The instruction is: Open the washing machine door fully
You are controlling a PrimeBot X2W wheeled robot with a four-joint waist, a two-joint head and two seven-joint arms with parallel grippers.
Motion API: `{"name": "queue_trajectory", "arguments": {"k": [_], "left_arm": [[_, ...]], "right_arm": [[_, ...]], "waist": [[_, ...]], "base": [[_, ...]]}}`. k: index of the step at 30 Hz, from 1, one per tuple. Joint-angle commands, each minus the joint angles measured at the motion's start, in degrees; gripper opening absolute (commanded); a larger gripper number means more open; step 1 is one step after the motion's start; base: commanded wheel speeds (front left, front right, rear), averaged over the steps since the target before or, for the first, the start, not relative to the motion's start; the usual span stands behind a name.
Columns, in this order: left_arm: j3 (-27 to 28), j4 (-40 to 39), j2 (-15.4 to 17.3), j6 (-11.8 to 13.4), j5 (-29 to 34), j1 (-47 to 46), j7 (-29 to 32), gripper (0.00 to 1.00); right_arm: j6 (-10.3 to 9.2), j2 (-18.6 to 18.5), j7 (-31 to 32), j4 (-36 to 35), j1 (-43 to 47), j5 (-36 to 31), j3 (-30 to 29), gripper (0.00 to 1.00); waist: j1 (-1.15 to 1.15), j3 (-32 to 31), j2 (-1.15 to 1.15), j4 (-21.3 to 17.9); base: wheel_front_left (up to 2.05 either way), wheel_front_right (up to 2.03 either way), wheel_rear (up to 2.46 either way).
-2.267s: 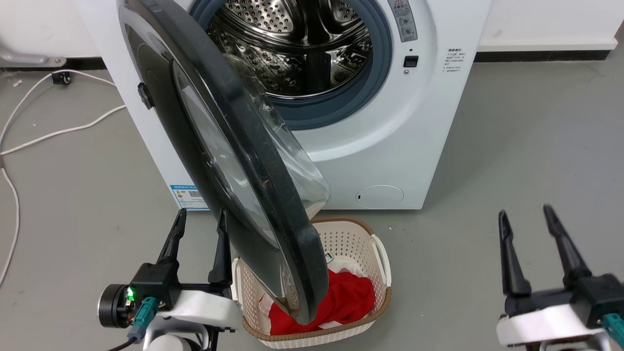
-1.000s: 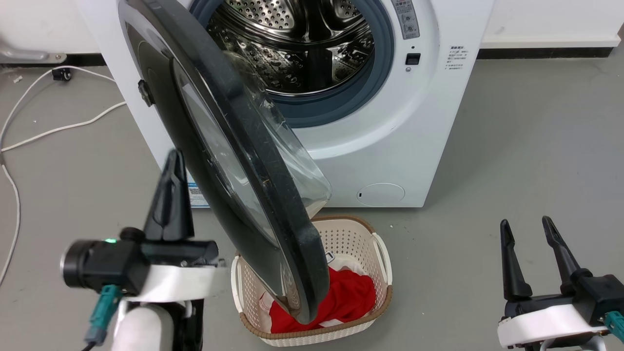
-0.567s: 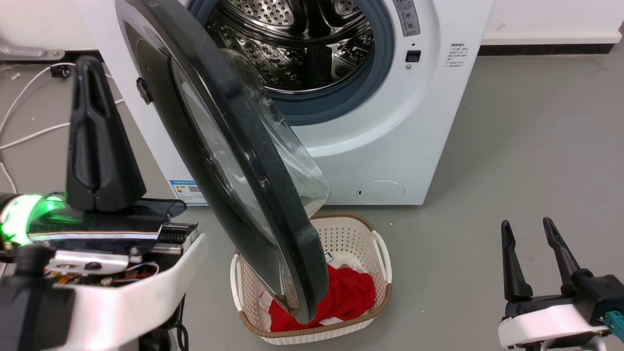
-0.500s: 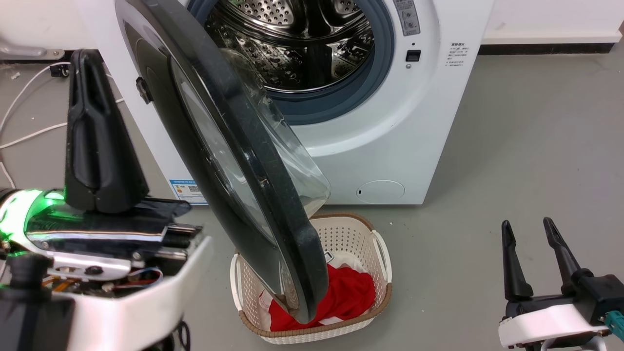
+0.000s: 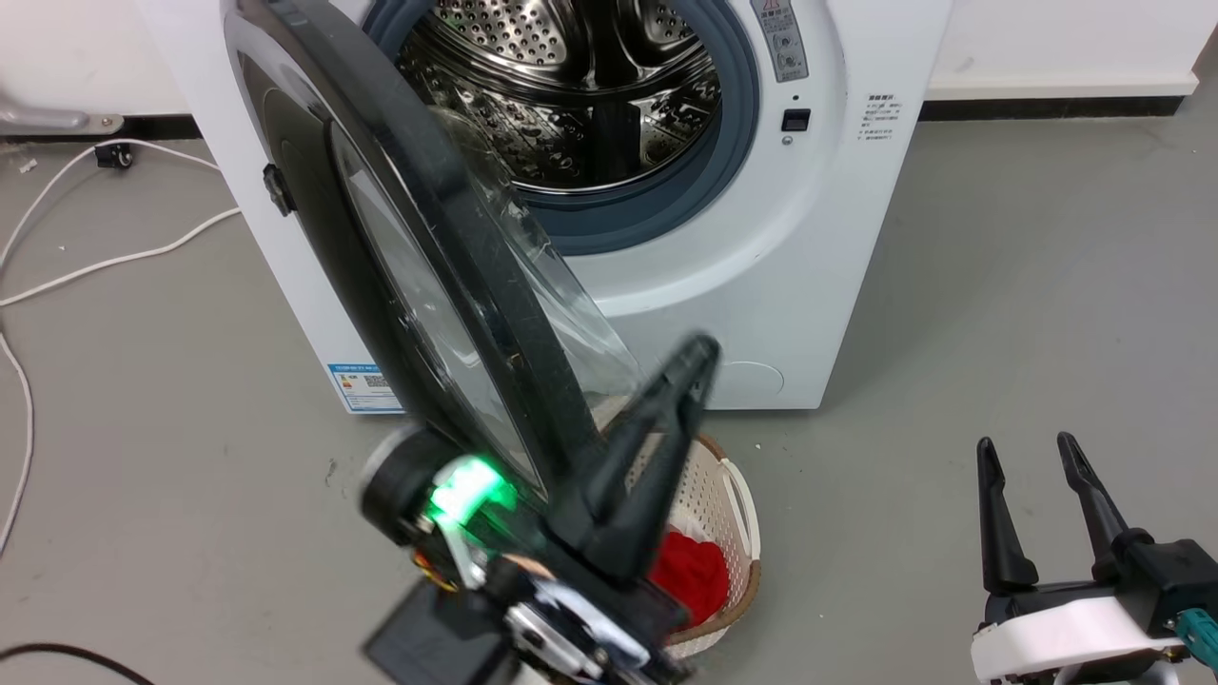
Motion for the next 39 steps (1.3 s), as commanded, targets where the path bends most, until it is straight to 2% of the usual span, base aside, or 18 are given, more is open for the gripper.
{"name": "queue_trajectory", "arguments": {"k": [1, 6, 14, 24, 32, 39], "left_arm": [[-1.6, 1.3, 0.8, -0.2, -0.6, 2.5, 1.6, 0.0], [-3.4, 3.7, 2.2, 0.3, -1.0, 6.9, 5.0, 0.0], [-5.2, 12.0, 4.5, 0.7, -2.4, 12.1, 10.0, 0.0], [-5.6, 22.7, 2.2, 1.5, -1.2, 6.2, 4.8, 0.0], [-4.4, 28.3, 0.7, 4.1, -2.4, 1.8, 1.8, 0.0], [-3.1, 30.5, 0.6, 6.3, -3.6, 2.0, 1.1, 0.0]], "right_arm": [[-0.04, 0.1, -0.1, 0.2, 0.4, 0.0, -0.1, 1.0], [-0.04, 0.1, -0.1, 0.5, 0.9, 0.2, 0.0, 1.0], [-0.04, 0.1, -0.1, 0.9, 0.9, 0.4, 0.2, 1.0], [-0.04, 0.1, -0.1, 1.7, -0.2, 0.9, 1.2, 1.0], [-0.04, 0.1, -0.1, 2.4, -1.0, 0.9, 1.6, 1.0], [-0.04, 0.1, -0.1, 3.0, -1.1, 1.3, 1.7, 1.0]], "waist": [[0.0, -0.3, 0.0, 0.1], [0.0, -0.6, 0.0, 0.4], [0.0, -0.5, 0.0, 1.1], [0.0, 0.4, 0.0, 0.6], [0.0, 1.2, 0.0, -0.3], [0.0, 1.0, 0.0, -0.6]], "base": [[0.0, 0.0, 0.0], [0.0, 0.0, 0.0], [0.0, 0.0, 0.0], [0.0, 0.0, 0.0], [0.0, 0.0, 0.0], [0.0, 0.0, 0.0]]}}
